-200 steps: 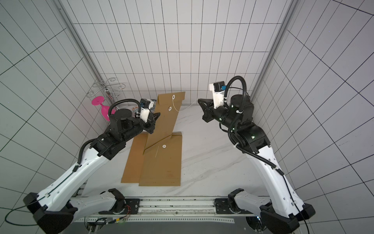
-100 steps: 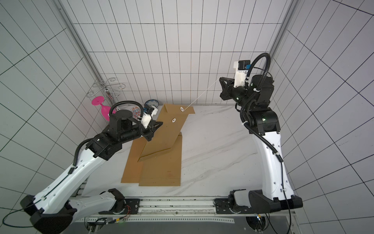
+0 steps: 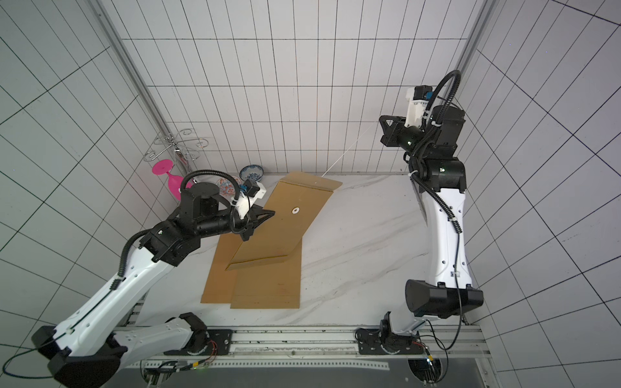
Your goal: Open the file bag
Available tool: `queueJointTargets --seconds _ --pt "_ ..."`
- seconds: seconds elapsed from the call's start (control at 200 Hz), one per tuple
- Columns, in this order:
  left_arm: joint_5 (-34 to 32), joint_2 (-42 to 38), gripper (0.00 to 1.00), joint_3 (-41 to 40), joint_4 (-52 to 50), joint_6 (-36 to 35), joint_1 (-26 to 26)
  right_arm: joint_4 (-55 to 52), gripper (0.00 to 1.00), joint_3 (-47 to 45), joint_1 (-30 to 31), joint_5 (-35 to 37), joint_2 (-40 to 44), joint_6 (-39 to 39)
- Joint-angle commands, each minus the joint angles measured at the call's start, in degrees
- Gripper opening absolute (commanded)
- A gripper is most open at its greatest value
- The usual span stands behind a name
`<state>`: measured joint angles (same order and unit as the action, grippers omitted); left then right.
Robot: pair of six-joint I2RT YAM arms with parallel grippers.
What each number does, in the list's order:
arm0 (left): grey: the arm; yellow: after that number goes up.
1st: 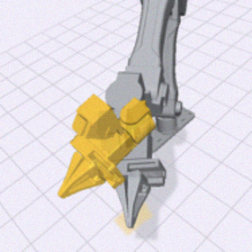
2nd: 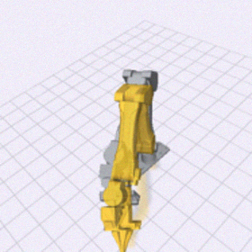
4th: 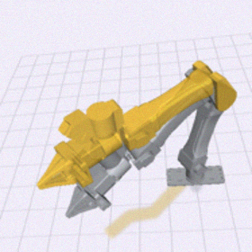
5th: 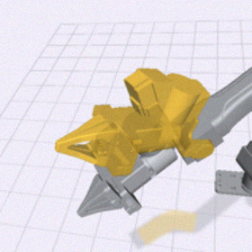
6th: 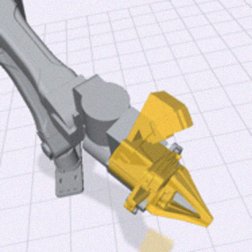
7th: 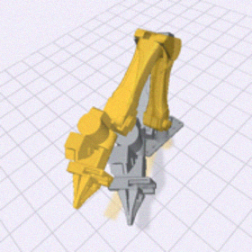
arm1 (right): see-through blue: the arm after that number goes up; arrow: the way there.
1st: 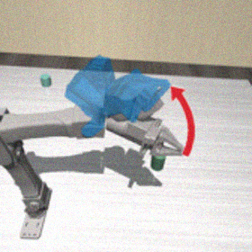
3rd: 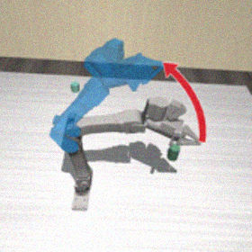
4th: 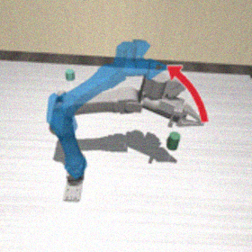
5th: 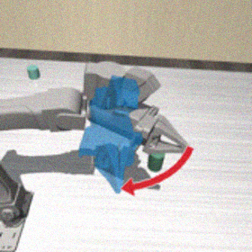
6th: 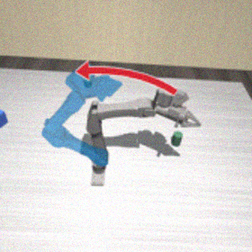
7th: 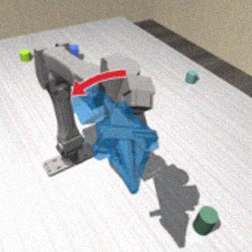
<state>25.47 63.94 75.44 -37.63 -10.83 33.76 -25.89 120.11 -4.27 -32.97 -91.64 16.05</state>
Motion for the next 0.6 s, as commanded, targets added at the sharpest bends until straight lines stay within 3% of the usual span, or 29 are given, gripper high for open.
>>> queueJointTargets --seconds 0.0,0.135,0.255,0.28,0.3,0.49,0.595 --pt "6.36 -2.15 0.00 0.44 0.51 -2.25 0.03 2.35 0.07 3.10 -1.00 -9.79 -2.17 2.96" --pt "5.48 -1.98 0.00 1.04 0.62 -0.73 -0.33 3.68 0.43 0.43 -1.88 -12.12 -1.37 3.91" --pt "5.01 -2.09 0.00 1.60 1.21 1.38 -1.47 5.16 0.59 -4.69 -5.25 -11.19 0.32 6.84" --pt "4.81 -2.21 0.00 1.68 1.41 1.93 -1.84 5.69 0.84 -5.96 -6.06 -11.30 0.67 7.24" --pt "4.76 -2.32 0.00 1.74 1.58 2.26 -2.08 5.88 0.91 -6.89 -6.65 -11.32 1.03 7.43" --pt "5.28 -3.75 0.00 3.50 3.10 4.26 -3.83 10.56 1.00 -20.14 -9.63 -7.16 7.50 4.82" --pt "3.71 -5.37 0.00 4.87 5.41 5.47 -3.90 14.43 0.98 -27.30 -9.77 -5.88 11.10 3.35"
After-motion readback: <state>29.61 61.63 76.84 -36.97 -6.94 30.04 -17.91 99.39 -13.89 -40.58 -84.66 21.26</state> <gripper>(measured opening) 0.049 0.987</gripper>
